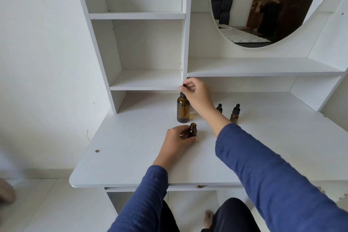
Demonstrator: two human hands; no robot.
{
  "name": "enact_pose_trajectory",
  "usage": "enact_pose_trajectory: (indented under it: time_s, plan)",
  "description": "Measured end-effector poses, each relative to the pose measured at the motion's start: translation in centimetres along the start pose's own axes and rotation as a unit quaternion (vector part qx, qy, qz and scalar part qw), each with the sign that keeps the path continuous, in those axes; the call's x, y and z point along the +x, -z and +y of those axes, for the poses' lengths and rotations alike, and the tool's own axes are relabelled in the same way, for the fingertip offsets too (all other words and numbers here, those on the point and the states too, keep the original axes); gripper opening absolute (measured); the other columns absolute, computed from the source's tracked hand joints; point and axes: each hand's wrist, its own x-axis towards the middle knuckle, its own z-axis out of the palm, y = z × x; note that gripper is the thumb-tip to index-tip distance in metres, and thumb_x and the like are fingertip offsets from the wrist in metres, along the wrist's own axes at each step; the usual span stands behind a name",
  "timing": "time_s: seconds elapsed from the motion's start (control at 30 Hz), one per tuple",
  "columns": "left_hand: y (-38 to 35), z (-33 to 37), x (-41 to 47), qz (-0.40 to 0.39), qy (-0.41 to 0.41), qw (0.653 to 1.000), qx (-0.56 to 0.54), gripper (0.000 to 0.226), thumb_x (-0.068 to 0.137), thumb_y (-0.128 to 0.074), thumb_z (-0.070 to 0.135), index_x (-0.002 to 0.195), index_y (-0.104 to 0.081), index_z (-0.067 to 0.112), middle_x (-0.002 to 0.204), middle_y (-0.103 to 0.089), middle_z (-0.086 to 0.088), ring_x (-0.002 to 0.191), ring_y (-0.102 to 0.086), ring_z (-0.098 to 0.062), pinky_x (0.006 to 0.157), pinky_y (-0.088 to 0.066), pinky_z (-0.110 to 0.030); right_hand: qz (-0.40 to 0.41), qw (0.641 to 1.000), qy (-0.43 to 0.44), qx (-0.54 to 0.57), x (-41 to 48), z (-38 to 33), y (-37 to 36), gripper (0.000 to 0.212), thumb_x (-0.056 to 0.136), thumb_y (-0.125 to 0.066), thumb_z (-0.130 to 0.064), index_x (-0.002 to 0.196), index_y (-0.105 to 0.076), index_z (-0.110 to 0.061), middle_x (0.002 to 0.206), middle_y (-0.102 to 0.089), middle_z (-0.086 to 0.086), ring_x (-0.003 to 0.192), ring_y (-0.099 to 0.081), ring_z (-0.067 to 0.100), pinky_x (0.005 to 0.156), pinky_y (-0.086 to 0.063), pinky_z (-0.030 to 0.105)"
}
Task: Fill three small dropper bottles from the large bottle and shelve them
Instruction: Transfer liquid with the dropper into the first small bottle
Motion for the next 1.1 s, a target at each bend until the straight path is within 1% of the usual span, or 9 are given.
enact_pose_trajectory:
  time_s: [0.07, 0.27, 0.4, 0.53, 0.63, 0.73, 0.8, 0.97, 1.1]
  plan:
    - [0.03, -0.06, 0.06, 0.001, -0.001, 1.000, 0.005, 0.037, 0.076, -0.074, 0.011, 0.112, -0.063, 0.006, 0.097, -0.065, -0.001, 0.084, -0.060, -0.007, 0.067, -0.042, 0.003, 0.017, 1.000, -0.003, 0.000, 0.24, 0.18, -0.13, 0.012, 0.083, -0.065, -0.011, 0.093, -0.062, -0.005, 0.088, -0.063, 0.003, 0.077, -0.055, 0.008, 0.064, -0.044, 0.007]
    - [0.06, -0.29, 0.20, -0.002, 0.002, 1.000, -0.006, 0.037, 0.075, -0.075, 0.012, 0.110, -0.064, 0.008, 0.099, -0.067, -0.002, 0.085, -0.062, -0.008, 0.070, -0.044, 0.000, 0.022, 1.000, 0.000, -0.007, 0.65, 0.21, -0.13, 0.004, 0.082, -0.064, -0.005, 0.080, -0.062, -0.003, 0.077, -0.060, 0.003, 0.071, -0.054, 0.012, 0.065, -0.044, 0.017]
    - [0.02, -0.35, 0.27, -0.001, 0.001, 1.000, -0.003, 0.037, 0.075, -0.075, 0.013, 0.111, -0.064, 0.008, 0.101, -0.067, -0.004, 0.089, -0.062, -0.012, 0.072, -0.045, 0.000, 0.021, 1.000, 0.008, -0.011, 0.66, 0.25, -0.13, 0.005, 0.081, -0.064, -0.005, 0.079, -0.062, -0.002, 0.076, -0.061, 0.003, 0.071, -0.054, 0.012, 0.063, -0.042, 0.015]
    - [-0.01, -0.31, 0.25, -0.001, -0.001, 1.000, 0.000, 0.037, 0.076, -0.075, 0.011, 0.111, -0.064, 0.007, 0.099, -0.065, -0.003, 0.086, -0.060, -0.010, 0.070, -0.044, 0.001, 0.035, 0.999, 0.008, -0.011, 0.57, 0.59, -0.29, 0.004, 0.081, -0.065, -0.007, 0.081, -0.063, -0.004, 0.078, -0.063, 0.003, 0.071, -0.055, 0.011, 0.064, -0.044, 0.016]
    - [0.00, -0.32, 0.26, -0.002, 0.000, 1.000, -0.004, 0.036, 0.075, -0.076, 0.012, 0.109, -0.065, 0.008, 0.099, -0.066, -0.004, 0.087, -0.061, -0.011, 0.070, -0.045, 0.000, 0.039, 0.999, 0.012, -0.001, 0.32, 0.64, -0.26, 0.007, 0.081, -0.066, -0.009, 0.085, -0.063, -0.004, 0.080, -0.064, 0.004, 0.070, -0.055, 0.009, 0.063, -0.044, 0.009]
    - [0.01, -0.41, 0.27, 0.001, 0.003, 1.000, -0.004, 0.037, 0.074, -0.077, 0.015, 0.109, -0.065, 0.011, 0.101, -0.067, -0.004, 0.091, -0.062, -0.014, 0.074, -0.046, -0.005, 0.035, 0.999, 0.013, 0.002, 0.10, 0.52, -0.07, 0.009, 0.082, -0.066, -0.008, 0.089, -0.063, -0.003, 0.080, -0.062, 0.002, 0.065, -0.053, 0.000, 0.061, -0.042, 0.002]
    - [0.00, -0.37, 0.21, 0.001, 0.004, 1.000, -0.001, 0.039, 0.074, -0.077, 0.016, 0.111, -0.064, 0.011, 0.101, -0.066, -0.003, 0.090, -0.062, -0.013, 0.074, -0.046, -0.005, 0.032, 0.999, 0.013, -0.003, 0.10, 0.49, -0.02, 0.009, 0.081, -0.066, -0.007, 0.089, -0.063, -0.004, 0.080, -0.062, 0.002, 0.065, -0.052, 0.000, 0.061, -0.042, 0.001]
    - [0.05, -0.34, 0.17, -0.006, 0.007, 1.000, -0.013, 0.036, 0.074, -0.077, 0.013, 0.108, -0.065, 0.011, 0.097, -0.066, 0.000, 0.085, -0.063, -0.008, 0.072, -0.046, -0.001, 0.024, 0.999, 0.016, -0.023, 0.35, 0.19, 0.15, 0.008, 0.082, -0.065, -0.006, 0.090, -0.063, -0.004, 0.085, -0.064, 0.006, 0.071, -0.055, 0.008, 0.062, -0.042, 0.001]
    - [0.09, -0.37, 0.13, -0.009, 0.005, 1.000, -0.002, 0.037, 0.075, -0.076, 0.014, 0.109, -0.065, 0.011, 0.092, -0.064, 0.007, 0.079, -0.060, 0.003, 0.069, -0.043, 0.001, 0.041, 0.999, 0.022, -0.016, 0.69, -0.26, 0.47, 0.008, 0.083, -0.063, -0.005, 0.090, -0.064, -0.002, 0.088, -0.067, 0.011, 0.070, -0.055, 0.007, 0.062, -0.041, 0.000]
